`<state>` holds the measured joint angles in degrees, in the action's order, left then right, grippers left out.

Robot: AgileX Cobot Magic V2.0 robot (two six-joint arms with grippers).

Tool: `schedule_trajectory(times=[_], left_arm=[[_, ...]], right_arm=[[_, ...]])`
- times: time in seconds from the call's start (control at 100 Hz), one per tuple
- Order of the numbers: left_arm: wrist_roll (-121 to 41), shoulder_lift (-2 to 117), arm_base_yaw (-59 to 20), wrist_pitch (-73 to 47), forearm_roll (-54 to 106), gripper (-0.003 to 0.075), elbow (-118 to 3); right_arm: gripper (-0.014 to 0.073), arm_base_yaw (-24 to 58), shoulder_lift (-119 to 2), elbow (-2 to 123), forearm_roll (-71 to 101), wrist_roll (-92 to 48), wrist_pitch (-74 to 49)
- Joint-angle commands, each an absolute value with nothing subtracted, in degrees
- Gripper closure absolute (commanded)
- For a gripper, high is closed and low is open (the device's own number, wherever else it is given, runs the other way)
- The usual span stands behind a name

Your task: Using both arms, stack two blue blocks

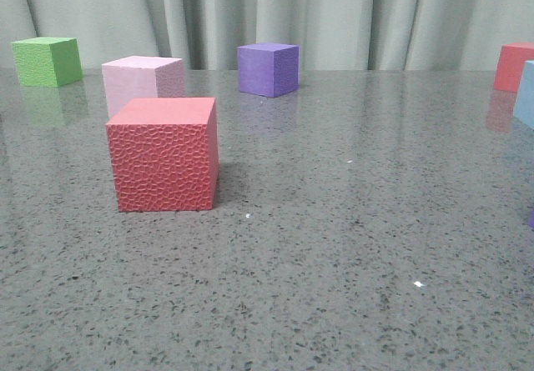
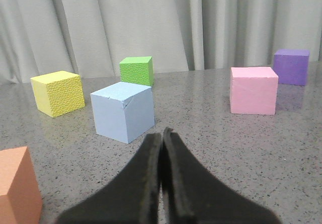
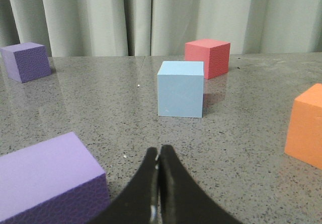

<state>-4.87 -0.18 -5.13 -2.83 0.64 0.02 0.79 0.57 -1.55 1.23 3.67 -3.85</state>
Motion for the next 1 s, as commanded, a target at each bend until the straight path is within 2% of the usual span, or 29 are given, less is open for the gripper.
schedule_trajectory(times=[0.0,0.83,0.99], left_arm=[[-4.35,-2.04,-4.93,1.90,0.68,0.0739,2.33],[-4.35,-2.04,-4.93,2.29,0.68,0.0739,2.33],[-4.35,-2.04,-4.93,4.60,0.94,0.0739,1.86]], right_arm=[[0.0662,0.50,2.07,-0.62,1.08,3.19,0.88],[0.0662,0.50,2.07,-0.62,1.08,3.19,0.88],[0.0662,0.53,2.07,-0.52,1.03,3.19,4.27]])
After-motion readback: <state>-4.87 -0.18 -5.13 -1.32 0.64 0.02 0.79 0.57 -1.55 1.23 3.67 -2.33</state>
